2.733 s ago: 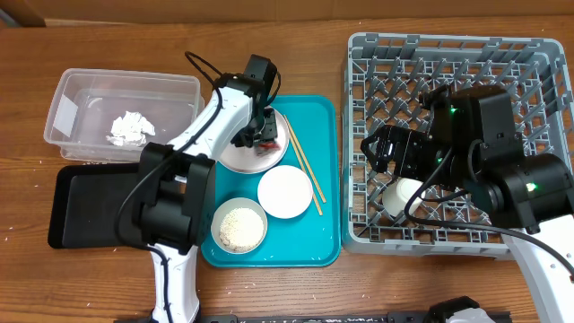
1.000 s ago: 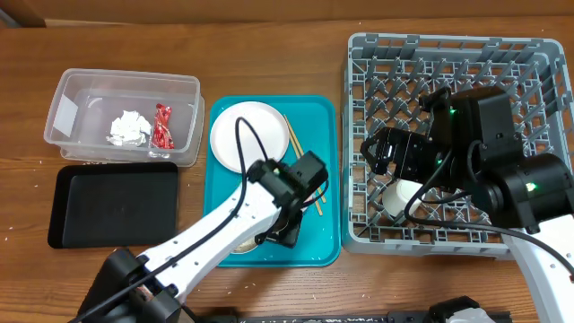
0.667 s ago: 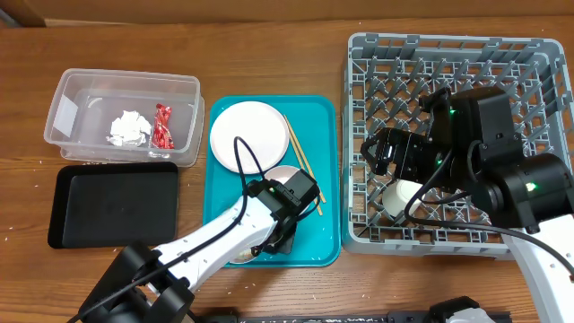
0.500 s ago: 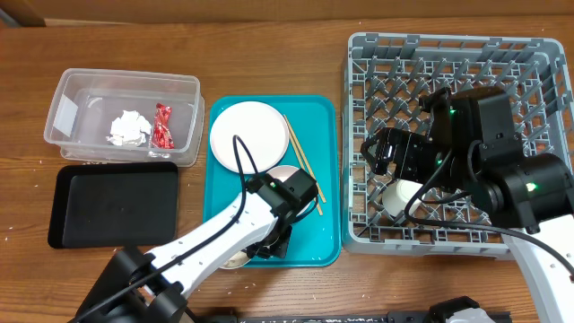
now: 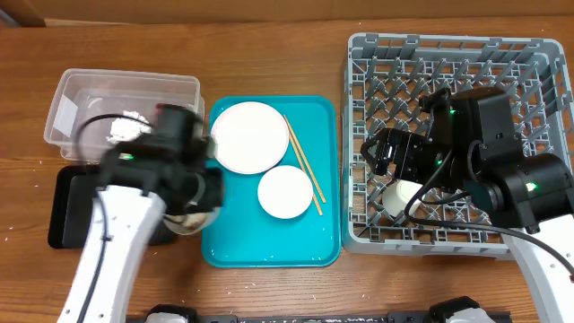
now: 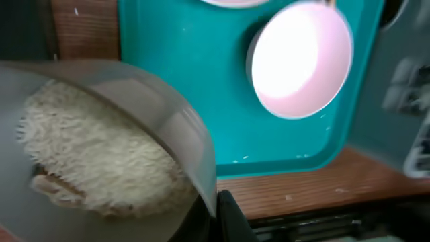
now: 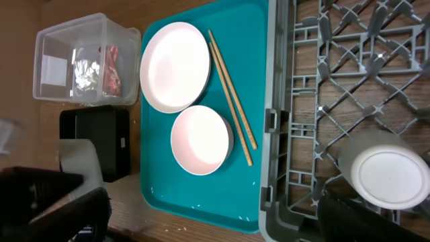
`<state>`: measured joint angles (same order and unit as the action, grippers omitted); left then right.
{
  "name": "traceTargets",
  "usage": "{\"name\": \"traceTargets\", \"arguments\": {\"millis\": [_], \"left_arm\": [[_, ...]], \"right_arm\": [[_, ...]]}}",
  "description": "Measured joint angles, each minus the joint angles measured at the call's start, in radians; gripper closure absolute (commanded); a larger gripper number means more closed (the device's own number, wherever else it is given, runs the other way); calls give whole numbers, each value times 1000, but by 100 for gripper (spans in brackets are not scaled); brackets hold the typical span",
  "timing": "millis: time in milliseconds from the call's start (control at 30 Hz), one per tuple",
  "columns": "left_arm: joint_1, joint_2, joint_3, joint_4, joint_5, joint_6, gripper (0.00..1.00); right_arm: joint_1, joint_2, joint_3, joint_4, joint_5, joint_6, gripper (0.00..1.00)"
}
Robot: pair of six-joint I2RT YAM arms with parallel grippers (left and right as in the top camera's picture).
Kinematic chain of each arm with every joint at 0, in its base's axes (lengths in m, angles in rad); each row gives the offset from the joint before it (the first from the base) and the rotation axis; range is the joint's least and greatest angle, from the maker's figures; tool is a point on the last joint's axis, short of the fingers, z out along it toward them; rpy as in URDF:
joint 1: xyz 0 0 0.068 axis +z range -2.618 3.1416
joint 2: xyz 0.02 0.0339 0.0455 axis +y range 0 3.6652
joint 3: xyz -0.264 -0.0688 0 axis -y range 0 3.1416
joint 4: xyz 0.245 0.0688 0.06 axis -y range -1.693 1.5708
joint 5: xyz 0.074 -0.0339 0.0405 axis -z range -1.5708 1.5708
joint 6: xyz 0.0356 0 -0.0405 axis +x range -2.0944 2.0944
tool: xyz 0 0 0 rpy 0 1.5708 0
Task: Sort waste into correct bins and load items into the dishwasher
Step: 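Grasp the rice-filled bowl with the left gripper and lift it, then tip the bowl over the black tray to pour out the rice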
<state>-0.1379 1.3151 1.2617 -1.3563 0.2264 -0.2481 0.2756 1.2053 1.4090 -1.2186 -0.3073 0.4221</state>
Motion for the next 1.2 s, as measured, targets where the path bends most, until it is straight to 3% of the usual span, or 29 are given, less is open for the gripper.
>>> {"name": "traceTargets", "arguments": {"millis": [200,433,733,1200], "left_arm": [[440,50,-44,-9,331,290,96],[740,257,-80,-146,717,631,96],[854,521,-84,-267,965,912,96],[959,558,-84,-308,1023,1052,96]], "right_arm": [[0,0,0,0,0,0,0],[0,0,0,0,0,0,0],[0,0,0,-5,0,-1,0],[0,0,0,-6,0,0,0]]}}
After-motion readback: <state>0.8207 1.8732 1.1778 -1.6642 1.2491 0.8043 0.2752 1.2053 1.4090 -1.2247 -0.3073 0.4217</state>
